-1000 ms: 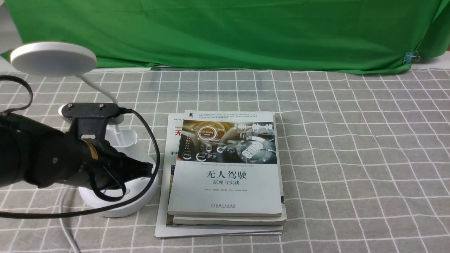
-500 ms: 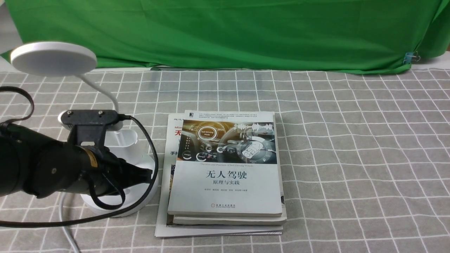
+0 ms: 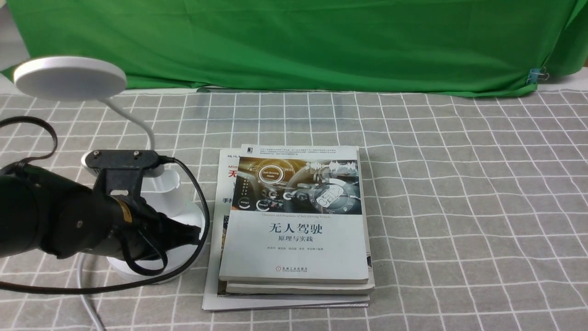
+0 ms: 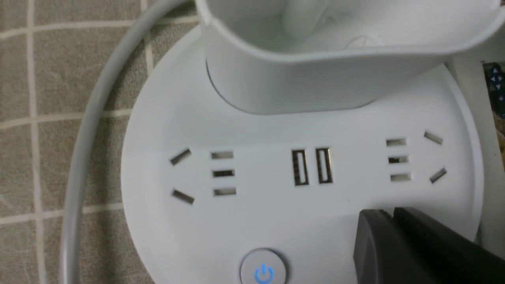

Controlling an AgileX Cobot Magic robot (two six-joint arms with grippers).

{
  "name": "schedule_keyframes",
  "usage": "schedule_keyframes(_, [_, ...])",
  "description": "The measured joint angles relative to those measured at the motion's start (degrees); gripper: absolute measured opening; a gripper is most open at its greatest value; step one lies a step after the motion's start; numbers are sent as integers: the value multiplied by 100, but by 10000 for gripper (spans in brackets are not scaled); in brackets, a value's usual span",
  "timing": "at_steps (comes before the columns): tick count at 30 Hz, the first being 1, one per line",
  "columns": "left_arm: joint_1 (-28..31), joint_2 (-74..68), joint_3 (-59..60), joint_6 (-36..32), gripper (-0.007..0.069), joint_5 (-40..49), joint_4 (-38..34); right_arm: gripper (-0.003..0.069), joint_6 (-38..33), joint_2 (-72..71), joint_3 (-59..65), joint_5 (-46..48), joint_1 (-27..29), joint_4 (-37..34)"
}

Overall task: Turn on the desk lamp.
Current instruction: Use the left arm to press the button switch on the lamp holder

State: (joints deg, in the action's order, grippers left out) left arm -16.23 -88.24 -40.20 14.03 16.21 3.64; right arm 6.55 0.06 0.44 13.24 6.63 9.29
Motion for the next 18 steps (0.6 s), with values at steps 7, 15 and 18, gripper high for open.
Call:
schedule_keyframes(7, [0, -6, 0, 31, 19, 0, 4, 245, 0, 0, 0, 0, 0, 0])
schedule_keyframes(15, [0, 155, 7, 26, 19, 98, 4, 245, 0, 0, 0, 0, 0, 0])
schedule_keyframes(18, [0, 507, 59, -37, 19, 407, 4, 245, 0, 0, 0, 0, 0, 0])
